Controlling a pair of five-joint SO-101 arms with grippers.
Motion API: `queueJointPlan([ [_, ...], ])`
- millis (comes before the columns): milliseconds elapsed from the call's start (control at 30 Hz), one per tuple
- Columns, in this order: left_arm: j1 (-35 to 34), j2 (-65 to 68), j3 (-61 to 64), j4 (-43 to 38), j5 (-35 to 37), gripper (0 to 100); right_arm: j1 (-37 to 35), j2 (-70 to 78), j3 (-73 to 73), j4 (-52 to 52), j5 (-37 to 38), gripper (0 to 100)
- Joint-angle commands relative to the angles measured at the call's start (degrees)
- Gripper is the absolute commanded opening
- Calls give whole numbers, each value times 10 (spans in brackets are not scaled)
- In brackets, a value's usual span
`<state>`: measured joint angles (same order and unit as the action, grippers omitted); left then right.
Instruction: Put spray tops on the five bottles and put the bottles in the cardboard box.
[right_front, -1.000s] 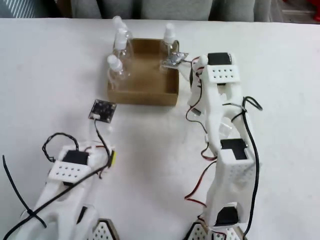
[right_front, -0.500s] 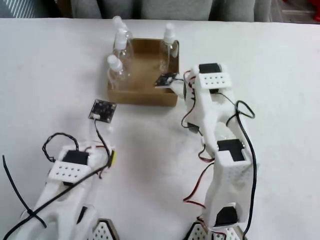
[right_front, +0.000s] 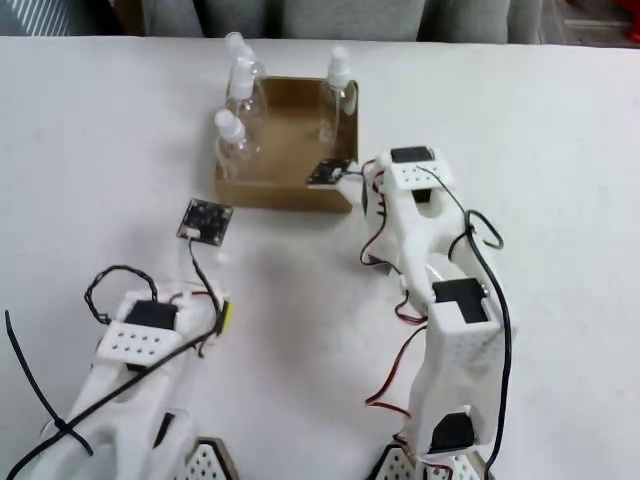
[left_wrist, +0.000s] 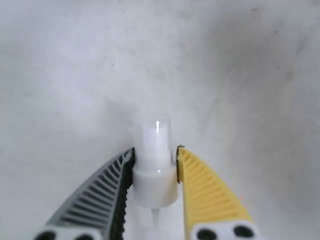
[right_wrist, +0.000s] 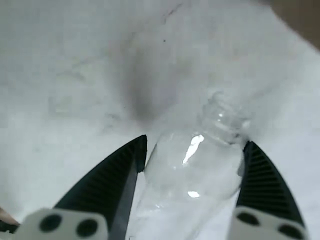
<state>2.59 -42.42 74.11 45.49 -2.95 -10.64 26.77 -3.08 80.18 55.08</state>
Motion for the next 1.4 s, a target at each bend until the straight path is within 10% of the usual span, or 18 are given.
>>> queueJointPlan([
  [0,-5,-18,-3,-14,-5,24,-5,-34,4,-30,-18,255],
  [600,-6,-19,-3,-14,-5,24,35,-36,-118,15,-75,15],
  [1367,-7,-21,-2,-14,-5,24,307,-29,-135,-3,-101,286],
])
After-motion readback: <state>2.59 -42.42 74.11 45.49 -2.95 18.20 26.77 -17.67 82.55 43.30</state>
